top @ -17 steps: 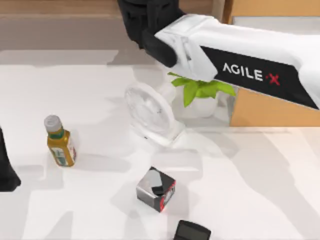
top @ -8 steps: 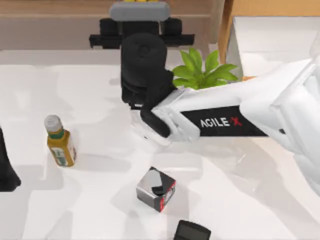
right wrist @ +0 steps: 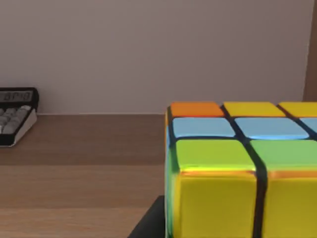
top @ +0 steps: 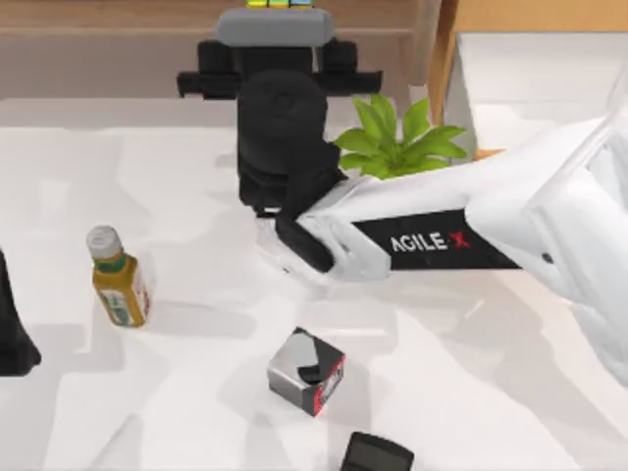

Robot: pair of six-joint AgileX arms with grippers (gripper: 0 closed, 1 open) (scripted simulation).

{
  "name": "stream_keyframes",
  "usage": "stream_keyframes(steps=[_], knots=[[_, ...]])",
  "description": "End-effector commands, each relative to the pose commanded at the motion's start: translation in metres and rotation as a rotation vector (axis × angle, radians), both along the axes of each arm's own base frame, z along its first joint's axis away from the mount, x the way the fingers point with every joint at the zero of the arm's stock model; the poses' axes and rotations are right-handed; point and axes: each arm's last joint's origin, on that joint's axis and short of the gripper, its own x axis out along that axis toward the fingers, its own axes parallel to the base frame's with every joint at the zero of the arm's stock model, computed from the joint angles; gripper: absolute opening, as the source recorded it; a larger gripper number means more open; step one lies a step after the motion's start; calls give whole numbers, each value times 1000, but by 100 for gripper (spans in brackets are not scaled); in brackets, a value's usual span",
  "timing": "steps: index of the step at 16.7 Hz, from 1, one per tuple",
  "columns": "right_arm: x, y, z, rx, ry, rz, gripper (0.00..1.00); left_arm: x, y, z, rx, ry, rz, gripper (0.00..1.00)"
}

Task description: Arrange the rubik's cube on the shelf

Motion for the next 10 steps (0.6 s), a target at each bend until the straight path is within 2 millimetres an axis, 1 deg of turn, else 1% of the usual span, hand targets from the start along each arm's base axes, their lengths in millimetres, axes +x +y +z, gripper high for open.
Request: stream_keyframes(steps=[3,7,10], knots=[[19,4,1,0,-1,1,0,0,0,0,0,0,0,100],[59,7,10,12,-15,2,0,0,0,0,0,0,0,100],[85,4,9,8,-11,2,0,0,0,0,0,0,0,100]])
